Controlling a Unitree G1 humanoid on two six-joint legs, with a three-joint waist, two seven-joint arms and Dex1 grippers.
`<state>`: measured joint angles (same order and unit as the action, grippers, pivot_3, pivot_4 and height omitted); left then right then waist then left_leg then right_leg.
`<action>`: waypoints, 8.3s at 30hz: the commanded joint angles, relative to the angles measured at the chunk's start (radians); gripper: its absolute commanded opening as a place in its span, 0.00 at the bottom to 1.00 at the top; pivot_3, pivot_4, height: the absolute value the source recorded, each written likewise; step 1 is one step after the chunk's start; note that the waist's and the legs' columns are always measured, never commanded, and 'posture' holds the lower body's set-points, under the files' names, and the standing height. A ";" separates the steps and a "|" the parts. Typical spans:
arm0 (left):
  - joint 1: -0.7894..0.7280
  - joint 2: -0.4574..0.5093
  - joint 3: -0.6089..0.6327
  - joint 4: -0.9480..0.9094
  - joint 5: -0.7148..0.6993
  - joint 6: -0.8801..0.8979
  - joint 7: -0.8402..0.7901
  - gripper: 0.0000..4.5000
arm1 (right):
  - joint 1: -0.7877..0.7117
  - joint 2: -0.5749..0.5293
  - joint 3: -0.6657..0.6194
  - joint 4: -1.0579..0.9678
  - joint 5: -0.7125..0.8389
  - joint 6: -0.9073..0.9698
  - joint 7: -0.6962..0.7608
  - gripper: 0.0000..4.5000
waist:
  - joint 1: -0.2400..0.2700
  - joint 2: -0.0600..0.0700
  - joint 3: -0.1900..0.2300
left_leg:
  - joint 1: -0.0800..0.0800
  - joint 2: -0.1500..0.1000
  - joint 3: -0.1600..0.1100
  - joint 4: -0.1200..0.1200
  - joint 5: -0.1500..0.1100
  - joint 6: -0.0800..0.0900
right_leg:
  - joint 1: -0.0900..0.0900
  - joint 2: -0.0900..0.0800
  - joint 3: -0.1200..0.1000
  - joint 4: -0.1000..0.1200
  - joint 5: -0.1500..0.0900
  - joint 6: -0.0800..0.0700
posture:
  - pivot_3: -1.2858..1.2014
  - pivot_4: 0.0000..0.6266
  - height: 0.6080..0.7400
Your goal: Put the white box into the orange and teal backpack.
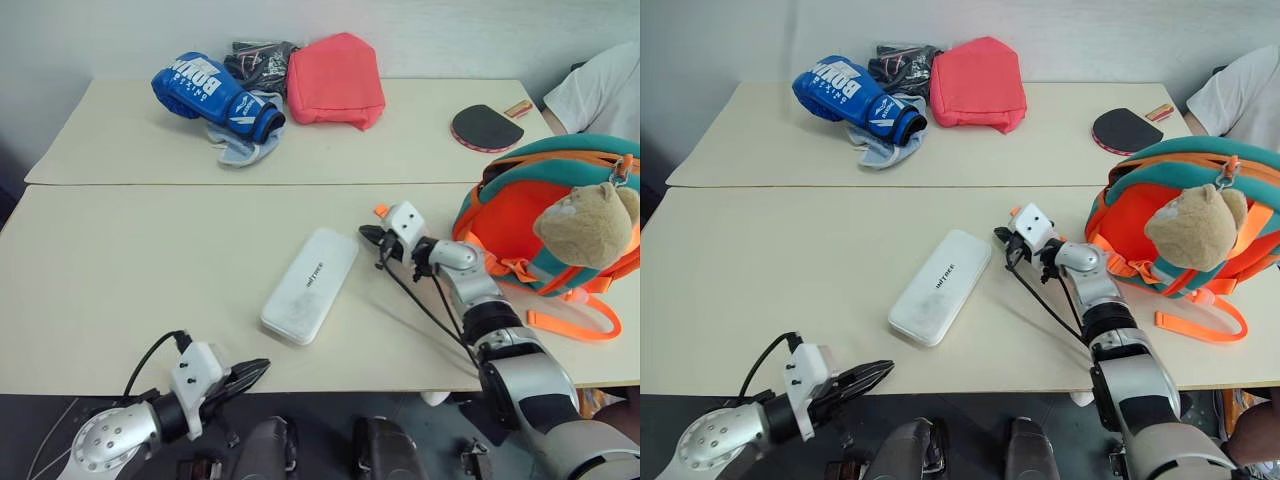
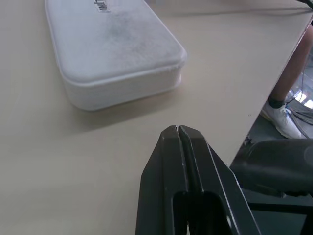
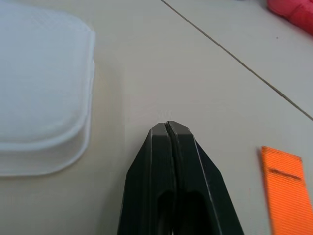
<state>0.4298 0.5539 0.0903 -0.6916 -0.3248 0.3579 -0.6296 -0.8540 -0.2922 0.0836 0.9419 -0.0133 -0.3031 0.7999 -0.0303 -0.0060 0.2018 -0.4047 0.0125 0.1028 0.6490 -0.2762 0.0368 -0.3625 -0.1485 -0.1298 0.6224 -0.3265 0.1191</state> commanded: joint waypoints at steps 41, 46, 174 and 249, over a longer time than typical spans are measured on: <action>-0.522 0.202 0.232 0.440 -0.438 0.890 -0.111 0.47 | 0.609 -0.441 -0.105 -0.929 0.293 0.476 0.475 0.00 | 0.006 0.000 0.000 | 0.002 0.002 0.000 0.000 0.000 -0.002 | 0.000 -0.001 0.000 0.000 0.000 0.000 | 0.52 0.24 1.00; -0.813 0.128 0.266 0.675 -0.470 1.241 -0.018 0.80 | 0.569 -0.429 -0.065 -0.872 0.272 0.439 0.474 0.00 | 0.028 0.000 0.000 | 0.004 0.001 0.000 0.001 0.001 -0.003 | 0.001 0.002 0.000 0.003 0.000 0.000 | 0.52 0.24 1.00; -0.914 0.050 0.315 0.739 -0.634 0.285 -0.249 0.28 | 0.428 -0.268 -0.105 -1.301 0.809 0.854 0.279 0.00 | 0.022 -0.001 0.000 | -0.001 0.003 0.018 0.000 0.002 0.003 | -0.013 0.003 0.015 0.003 0.005 -0.001 | 0.52 0.24 1.00; -1.185 0.099 -0.003 0.476 -0.374 0.076 -0.678 0.99 | 0.583 -0.456 -0.219 -1.300 0.798 0.955 0.234 0.00 | 0.052 -0.007 0.002 | -0.008 0.000 0.015 0.009 0.000 0.008 | -0.012 0.003 0.015 0.001 0.006 0.002 | 0.52 0.24 1.00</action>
<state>-0.7644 0.6586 0.0794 -0.1467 -0.6741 0.4380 -1.3320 -0.2587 -0.7518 -0.1295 -0.3498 0.7805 0.6640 1.0316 0.0212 -0.0133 0.2034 -0.4127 0.0125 0.1183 0.6578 -0.2760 0.0451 -0.3750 -0.1452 -0.1154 0.6240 -0.3203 0.1210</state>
